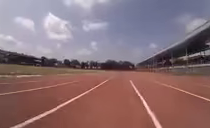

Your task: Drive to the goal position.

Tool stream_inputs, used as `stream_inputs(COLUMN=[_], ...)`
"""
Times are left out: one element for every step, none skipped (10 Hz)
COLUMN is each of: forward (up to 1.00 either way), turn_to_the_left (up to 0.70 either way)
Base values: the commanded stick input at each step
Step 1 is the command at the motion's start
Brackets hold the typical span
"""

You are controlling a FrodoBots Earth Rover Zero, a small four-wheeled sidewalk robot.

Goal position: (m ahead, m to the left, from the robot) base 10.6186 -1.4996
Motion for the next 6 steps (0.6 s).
stream_inputs(forward=[0.70,0.70,0.70,0.70,0.70,0.70], turn_to_the_left=[0.00,0.00,0.00,0.00,0.00,0.00])
